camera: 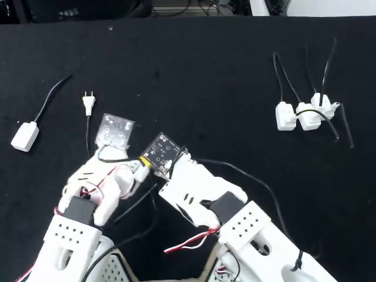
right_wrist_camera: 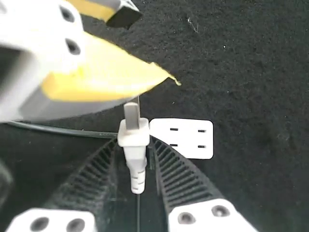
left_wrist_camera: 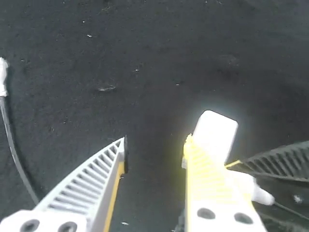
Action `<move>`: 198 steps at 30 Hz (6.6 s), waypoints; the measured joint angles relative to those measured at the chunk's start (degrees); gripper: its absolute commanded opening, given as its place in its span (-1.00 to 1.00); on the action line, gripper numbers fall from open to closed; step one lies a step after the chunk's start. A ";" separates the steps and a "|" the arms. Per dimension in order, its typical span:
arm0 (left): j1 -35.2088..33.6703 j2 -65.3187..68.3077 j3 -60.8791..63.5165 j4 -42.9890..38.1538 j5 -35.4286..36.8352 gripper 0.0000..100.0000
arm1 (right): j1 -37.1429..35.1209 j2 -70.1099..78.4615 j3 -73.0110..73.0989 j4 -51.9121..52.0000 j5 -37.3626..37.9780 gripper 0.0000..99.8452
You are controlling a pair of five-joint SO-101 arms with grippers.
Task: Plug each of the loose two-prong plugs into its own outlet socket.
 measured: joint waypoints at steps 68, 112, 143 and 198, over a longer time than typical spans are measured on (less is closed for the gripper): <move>0.62 -0.35 0.70 -0.97 5.54 -0.60 | -2.81 -16.44 4.92 5.98 0.00 -0.98; 1.93 -0.88 3.08 -4.48 1.23 -0.60 | 0.18 -16.44 -0.53 10.73 0.09 -0.98; 1.93 -0.97 3.69 -4.84 1.23 -0.60 | 0.53 -16.35 -2.55 11.25 -5.80 -0.98; -14.95 -0.35 6.33 3.16 2.73 -0.60 | 8.70 38.42 -51.25 43.78 2.46 -0.98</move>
